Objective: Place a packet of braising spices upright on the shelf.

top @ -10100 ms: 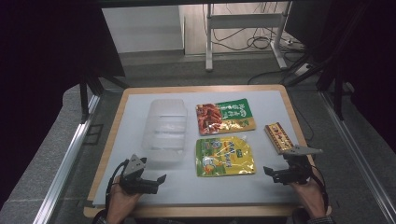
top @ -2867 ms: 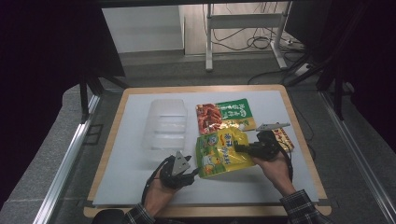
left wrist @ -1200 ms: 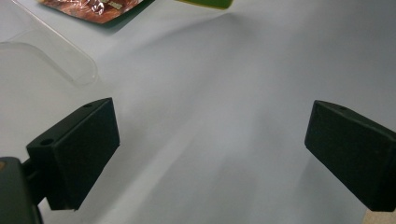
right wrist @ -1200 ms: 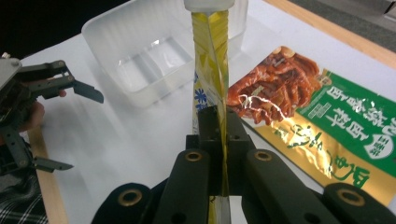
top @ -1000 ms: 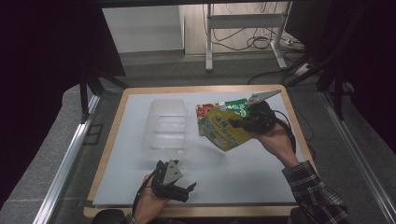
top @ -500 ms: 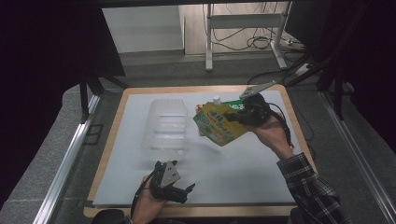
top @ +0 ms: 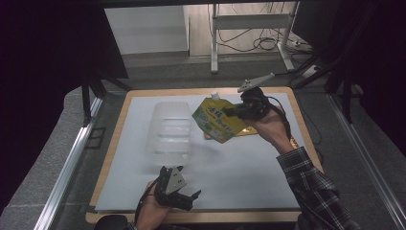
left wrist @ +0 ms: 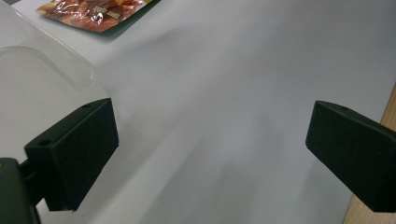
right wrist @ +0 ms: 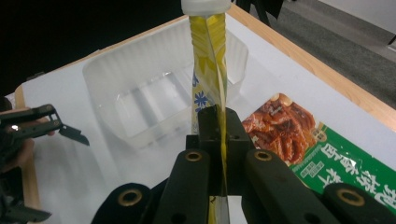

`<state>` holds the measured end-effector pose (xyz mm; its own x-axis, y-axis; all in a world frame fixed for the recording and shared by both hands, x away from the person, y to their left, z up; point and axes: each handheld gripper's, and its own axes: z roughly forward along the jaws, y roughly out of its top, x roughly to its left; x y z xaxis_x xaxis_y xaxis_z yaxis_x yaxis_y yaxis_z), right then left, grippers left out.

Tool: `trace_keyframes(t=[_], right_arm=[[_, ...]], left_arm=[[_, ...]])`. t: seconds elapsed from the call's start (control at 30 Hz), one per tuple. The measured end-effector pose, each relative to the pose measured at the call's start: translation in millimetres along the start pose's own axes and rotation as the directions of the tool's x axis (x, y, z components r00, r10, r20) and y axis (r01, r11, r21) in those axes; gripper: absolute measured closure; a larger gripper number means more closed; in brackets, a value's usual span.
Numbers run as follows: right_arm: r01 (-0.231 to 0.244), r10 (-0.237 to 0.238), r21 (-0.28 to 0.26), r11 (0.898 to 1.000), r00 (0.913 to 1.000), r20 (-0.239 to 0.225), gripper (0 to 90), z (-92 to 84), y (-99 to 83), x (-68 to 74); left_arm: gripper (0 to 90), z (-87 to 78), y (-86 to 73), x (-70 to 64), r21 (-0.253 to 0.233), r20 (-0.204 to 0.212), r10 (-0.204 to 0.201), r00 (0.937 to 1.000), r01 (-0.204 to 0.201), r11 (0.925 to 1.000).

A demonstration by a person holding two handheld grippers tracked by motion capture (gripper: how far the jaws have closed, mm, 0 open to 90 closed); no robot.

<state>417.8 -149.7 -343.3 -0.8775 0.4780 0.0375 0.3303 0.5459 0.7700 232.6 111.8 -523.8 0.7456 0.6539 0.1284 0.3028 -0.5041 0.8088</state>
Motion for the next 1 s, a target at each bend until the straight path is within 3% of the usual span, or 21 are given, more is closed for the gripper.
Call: trace_keyframes(t=[0.27, 1.0], right_arm=[[0.024, -0.024, -0.005, 1.000, 0.9995, 0.022, 89.1, 9.3, 14.1, -3.7], [0.033, -0.033, -0.027, 0.999, 0.9994, 0.007, 89.2, 46.0, 51.8, -16.4]], left_arm=[[1.2, -1.3, -0.1, 1.3, -0.028, 0.009, -0.026, 0.9996, 0.026, 0.9993], [1.1, -2.0, 0.3, 0.2, -0.039, 0.017, -0.015, 0.9997, 0.016, 0.9991]])
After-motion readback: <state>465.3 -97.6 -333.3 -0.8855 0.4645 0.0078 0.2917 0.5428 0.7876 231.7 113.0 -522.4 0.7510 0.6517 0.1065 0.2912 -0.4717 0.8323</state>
